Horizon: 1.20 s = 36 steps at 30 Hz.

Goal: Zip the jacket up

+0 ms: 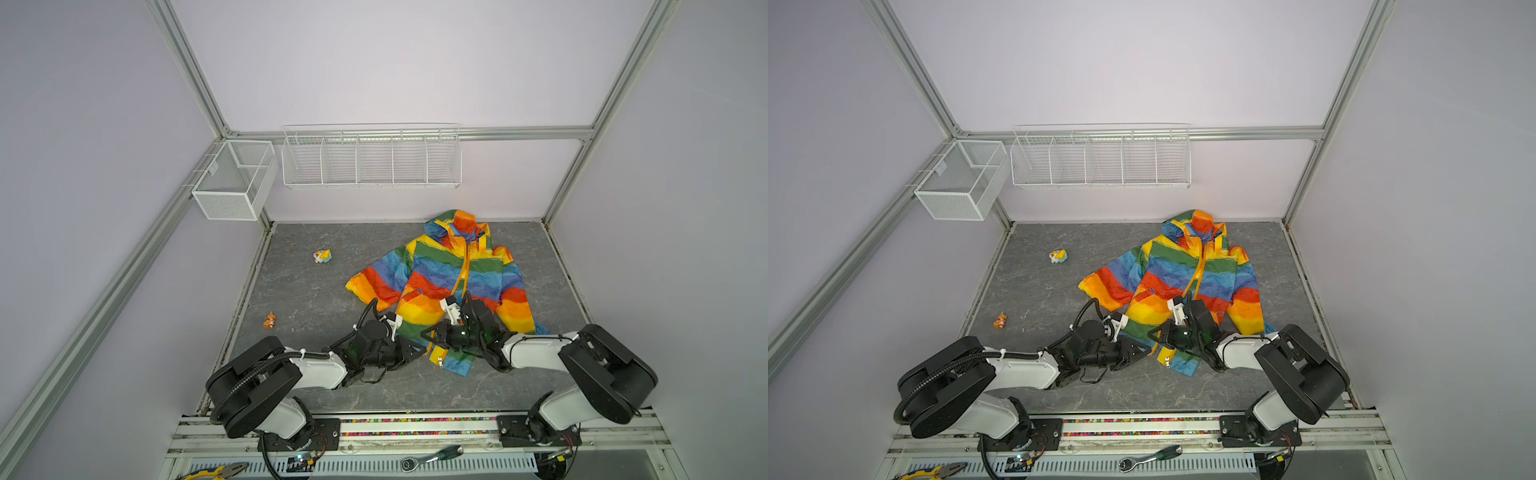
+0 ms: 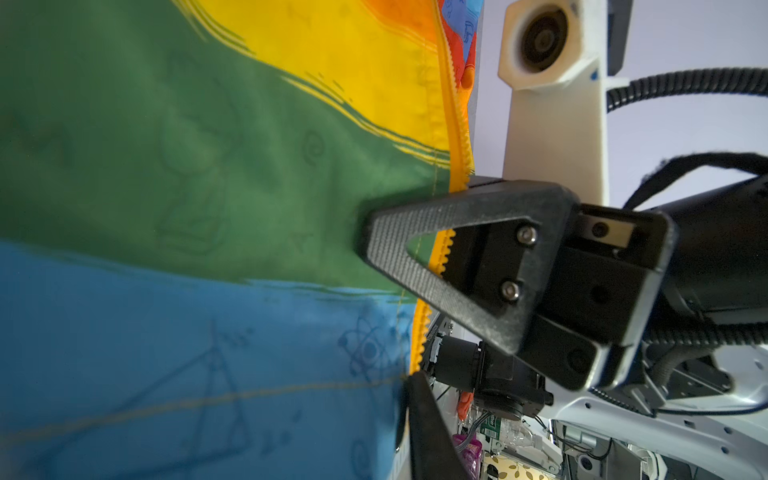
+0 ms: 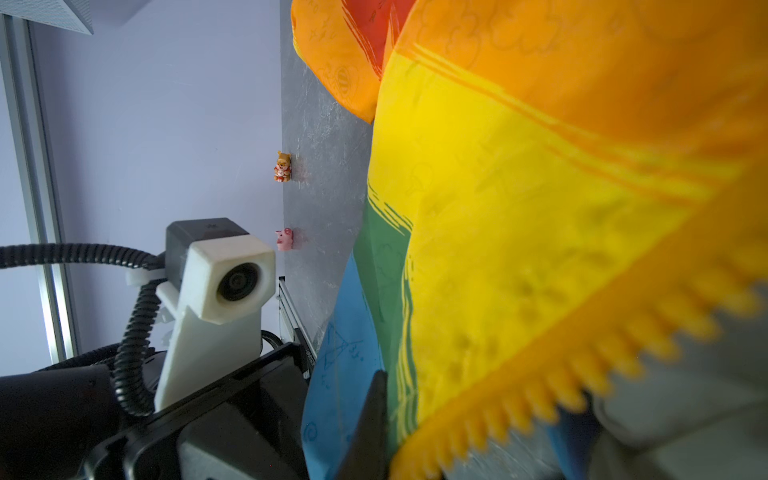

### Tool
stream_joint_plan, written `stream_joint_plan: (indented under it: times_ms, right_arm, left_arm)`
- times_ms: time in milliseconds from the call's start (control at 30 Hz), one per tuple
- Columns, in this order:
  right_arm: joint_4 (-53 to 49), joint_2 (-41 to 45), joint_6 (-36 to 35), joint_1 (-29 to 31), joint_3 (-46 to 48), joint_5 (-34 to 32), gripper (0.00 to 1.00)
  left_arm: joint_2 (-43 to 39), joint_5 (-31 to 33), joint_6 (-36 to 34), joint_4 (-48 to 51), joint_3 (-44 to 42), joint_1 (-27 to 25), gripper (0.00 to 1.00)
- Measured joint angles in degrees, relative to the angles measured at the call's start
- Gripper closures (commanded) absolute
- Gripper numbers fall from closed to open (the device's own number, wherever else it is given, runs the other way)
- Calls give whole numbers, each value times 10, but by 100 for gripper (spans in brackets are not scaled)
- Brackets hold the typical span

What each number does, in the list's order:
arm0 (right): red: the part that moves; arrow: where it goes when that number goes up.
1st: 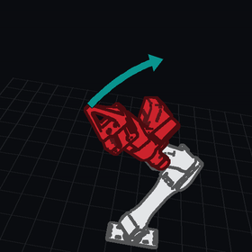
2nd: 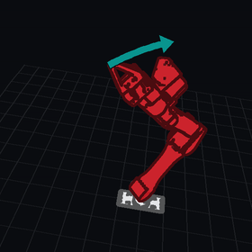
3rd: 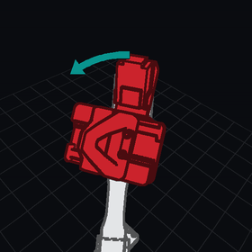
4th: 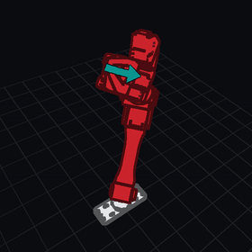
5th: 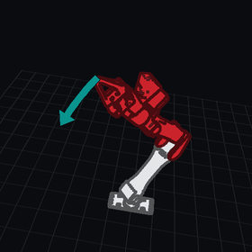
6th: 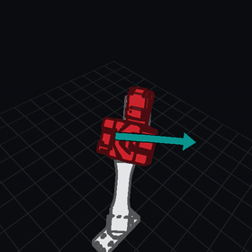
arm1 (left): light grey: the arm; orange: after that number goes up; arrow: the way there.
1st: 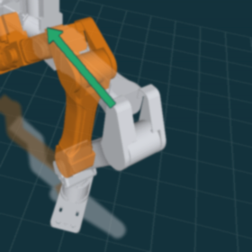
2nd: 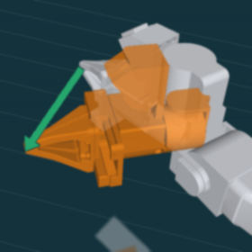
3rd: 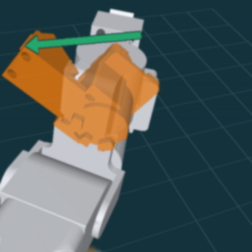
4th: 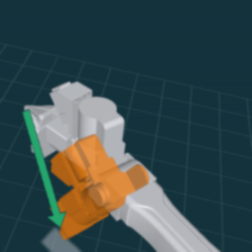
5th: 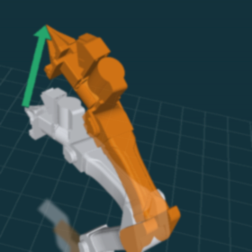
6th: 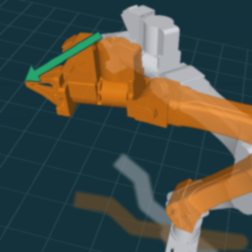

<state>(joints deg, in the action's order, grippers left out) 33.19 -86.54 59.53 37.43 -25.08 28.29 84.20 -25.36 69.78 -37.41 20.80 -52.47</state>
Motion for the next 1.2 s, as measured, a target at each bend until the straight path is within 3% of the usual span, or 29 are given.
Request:
stream_joint_plan:
  times_ms: [400, 733, 867, 933, 1067, 1200]
  right_arm:
    - [-3, 0, 0, 1, 0, 0, 93]
    - [-4, 0, 0, 2, -1, 0, 93]
    - [-10, 2, 0, 2, -1, -1, 93]
    - [-22, 9, -2, 2, -1, -4, 84]
    - [-68, 45, -10, 2, -4, -17, 57]
    - [-159, 127, -30, 2, -11, -50, 38]
  left_arm:
    - [0, 0, 0, -2, 3, 0, 86]
    - [0, 0, 5, -12, 3, 0, 99]
    - [0, 0, 6, -13, 3, 0, 100]
    - [0, 0, 5, -13, 3, 0, 100]
    - [-1, 6, -1, -7, 3, 1, 100]
    - [-19, 22, -14, 12, 2, 7, 100]
